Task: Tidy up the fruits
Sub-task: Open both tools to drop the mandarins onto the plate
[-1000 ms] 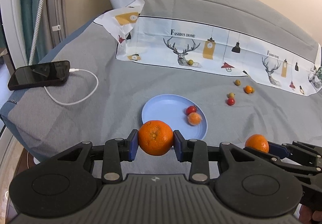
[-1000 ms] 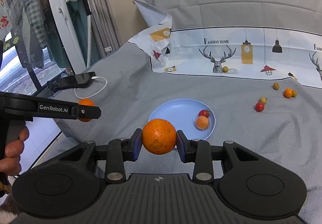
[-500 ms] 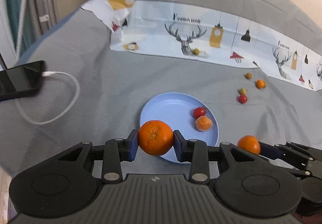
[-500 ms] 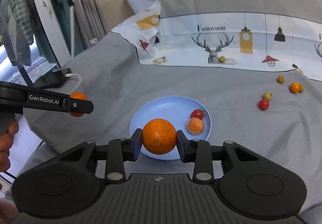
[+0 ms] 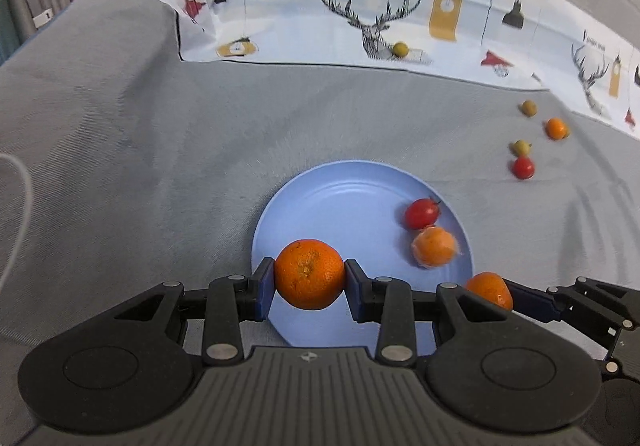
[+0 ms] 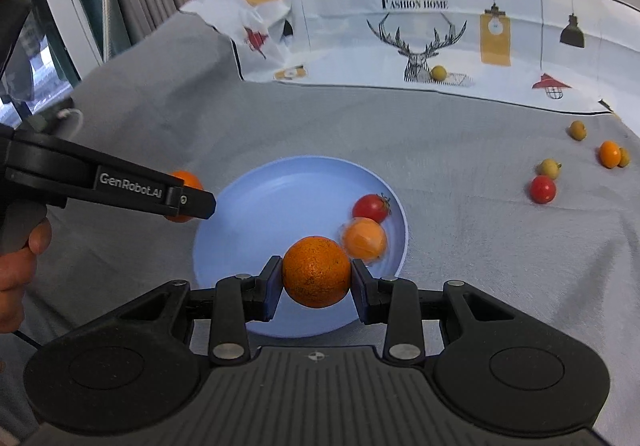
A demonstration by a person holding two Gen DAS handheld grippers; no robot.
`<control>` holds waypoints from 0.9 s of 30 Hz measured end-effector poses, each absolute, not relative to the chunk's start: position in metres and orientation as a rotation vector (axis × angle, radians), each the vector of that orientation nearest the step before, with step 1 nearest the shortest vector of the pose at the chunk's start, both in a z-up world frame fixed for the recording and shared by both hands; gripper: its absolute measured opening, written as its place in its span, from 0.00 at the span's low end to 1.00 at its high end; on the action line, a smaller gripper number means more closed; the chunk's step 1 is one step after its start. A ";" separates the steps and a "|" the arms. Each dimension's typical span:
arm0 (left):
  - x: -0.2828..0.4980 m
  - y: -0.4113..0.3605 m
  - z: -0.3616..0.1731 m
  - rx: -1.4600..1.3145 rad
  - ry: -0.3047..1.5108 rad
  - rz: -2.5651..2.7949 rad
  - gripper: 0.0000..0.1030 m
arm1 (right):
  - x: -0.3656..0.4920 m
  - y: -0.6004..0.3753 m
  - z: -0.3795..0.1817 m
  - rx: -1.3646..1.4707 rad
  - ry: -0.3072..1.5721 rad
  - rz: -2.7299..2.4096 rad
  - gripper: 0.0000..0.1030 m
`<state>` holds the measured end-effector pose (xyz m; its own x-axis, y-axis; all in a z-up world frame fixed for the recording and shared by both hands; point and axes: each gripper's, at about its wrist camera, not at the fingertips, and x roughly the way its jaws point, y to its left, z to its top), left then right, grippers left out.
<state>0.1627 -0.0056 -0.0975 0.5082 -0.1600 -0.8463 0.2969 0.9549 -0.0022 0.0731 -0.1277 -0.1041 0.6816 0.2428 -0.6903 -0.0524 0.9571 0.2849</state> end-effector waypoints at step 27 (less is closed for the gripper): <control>0.043 0.030 -0.042 0.103 0.931 -0.161 1.00 | -0.009 -0.126 -0.053 0.249 0.821 0.109 0.97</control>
<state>0.0432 0.0301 -0.0424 0.5865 -0.0937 -0.8045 0.1828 0.9830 0.0188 -0.0089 -0.1261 -0.0530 0.6781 0.1920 -0.7095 0.0000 0.9653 0.2612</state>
